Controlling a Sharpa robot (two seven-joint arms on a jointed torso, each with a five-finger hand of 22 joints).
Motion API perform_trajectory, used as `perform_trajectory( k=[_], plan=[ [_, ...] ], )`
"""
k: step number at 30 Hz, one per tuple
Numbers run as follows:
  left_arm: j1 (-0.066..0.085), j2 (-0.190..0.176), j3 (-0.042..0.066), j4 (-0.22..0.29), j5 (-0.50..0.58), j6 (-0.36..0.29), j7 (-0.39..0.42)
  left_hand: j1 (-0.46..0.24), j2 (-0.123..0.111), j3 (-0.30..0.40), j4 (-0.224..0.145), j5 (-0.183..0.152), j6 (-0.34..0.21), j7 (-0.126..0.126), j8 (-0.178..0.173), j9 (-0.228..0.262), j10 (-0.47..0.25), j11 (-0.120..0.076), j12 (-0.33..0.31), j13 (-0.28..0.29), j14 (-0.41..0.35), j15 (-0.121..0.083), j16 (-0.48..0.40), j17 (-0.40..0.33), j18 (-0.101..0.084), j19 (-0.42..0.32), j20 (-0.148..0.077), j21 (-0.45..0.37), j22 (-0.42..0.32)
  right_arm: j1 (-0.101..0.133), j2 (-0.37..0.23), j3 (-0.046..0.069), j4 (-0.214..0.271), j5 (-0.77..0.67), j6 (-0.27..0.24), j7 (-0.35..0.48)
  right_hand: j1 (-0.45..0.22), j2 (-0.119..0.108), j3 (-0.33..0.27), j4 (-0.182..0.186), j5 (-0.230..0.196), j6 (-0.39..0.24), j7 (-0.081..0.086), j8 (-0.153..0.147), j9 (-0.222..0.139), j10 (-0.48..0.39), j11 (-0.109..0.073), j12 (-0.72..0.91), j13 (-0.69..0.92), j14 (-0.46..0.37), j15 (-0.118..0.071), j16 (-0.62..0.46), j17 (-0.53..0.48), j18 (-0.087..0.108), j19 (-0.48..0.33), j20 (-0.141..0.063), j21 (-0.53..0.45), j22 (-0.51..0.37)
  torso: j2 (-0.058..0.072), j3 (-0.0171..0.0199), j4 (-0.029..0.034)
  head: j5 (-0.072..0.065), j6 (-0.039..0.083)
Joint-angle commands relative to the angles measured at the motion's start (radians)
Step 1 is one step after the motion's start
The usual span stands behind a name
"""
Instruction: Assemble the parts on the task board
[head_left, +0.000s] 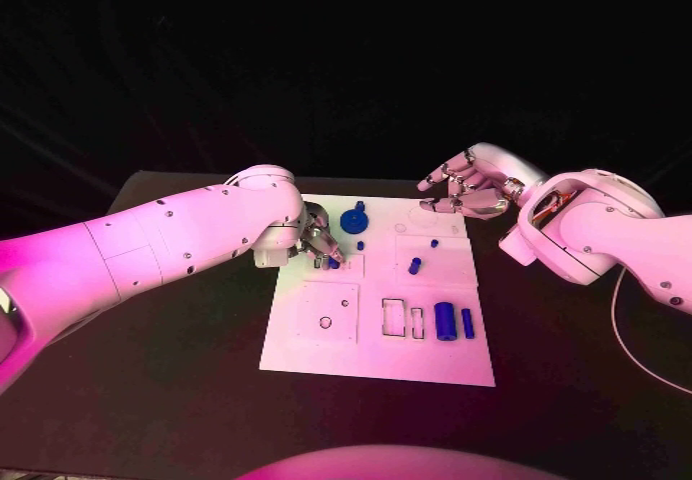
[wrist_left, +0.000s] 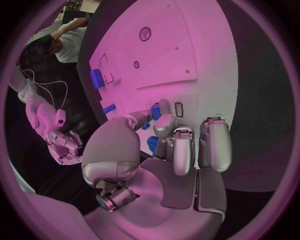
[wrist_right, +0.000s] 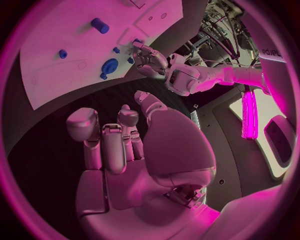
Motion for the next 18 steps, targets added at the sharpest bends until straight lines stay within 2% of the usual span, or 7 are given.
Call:
perform_trajectory(
  k=[1,12,18],
  plan=[
    [-0.010,0.002,-0.007,-0.004,0.004,0.041,-0.009,-0.003,0.018,-0.007,0.006,0.002,0.019,-0.009,-0.008,-0.003,0.013,-0.001,0.010,0.006,0.105,-0.010,0.002,0.263,-0.017,0.008,-0.003,0.007,0.051,-0.001,0.000,0.000,0.000,-0.004,0.020,-0.004,-0.007,0.001,0.000,0.005,0.007,0.004,0.000,0.005,-0.001,-0.002,0.002,0.000,-0.001,0.060,-0.006,-0.004,0.042,-0.003,-0.003,-0.005,-0.003,-0.001,0.000,-0.0003,0.0000,-0.001,-0.001],
    [-0.010,0.004,-0.007,-0.006,-0.001,0.065,-0.011,-0.017,0.041,-0.013,0.015,0.002,0.048,-0.016,-0.015,-0.015,0.035,-0.007,0.027,0.029,0.105,-0.014,0.002,0.263,-0.018,0.012,-0.006,0.010,0.058,-0.001,0.001,0.000,-0.001,-0.003,0.027,-0.007,-0.009,0.001,0.000,0.008,0.011,0.004,0.000,0.005,-0.001,-0.002,0.002,0.000,-0.001,0.060,-0.006,-0.005,0.040,-0.003,-0.003,-0.005,-0.004,-0.003,0.000,0.0000,0.0001,-0.008,-0.006],
    [-0.010,0.002,-0.007,-0.005,-0.006,0.071,-0.011,-0.020,0.056,-0.012,0.018,0.003,0.057,-0.019,-0.021,-0.022,0.041,-0.009,0.029,0.035,0.105,-0.015,0.002,0.263,-0.018,0.012,-0.007,0.009,0.057,-0.001,0.001,0.000,-0.001,-0.003,0.029,-0.008,-0.009,0.001,0.000,0.008,0.012,0.004,0.000,0.005,-0.001,-0.003,0.002,0.000,-0.001,0.060,-0.006,-0.006,0.040,-0.002,-0.004,-0.005,-0.005,-0.004,0.000,-0.0012,0.0006,-0.013,-0.006]
  ],
)
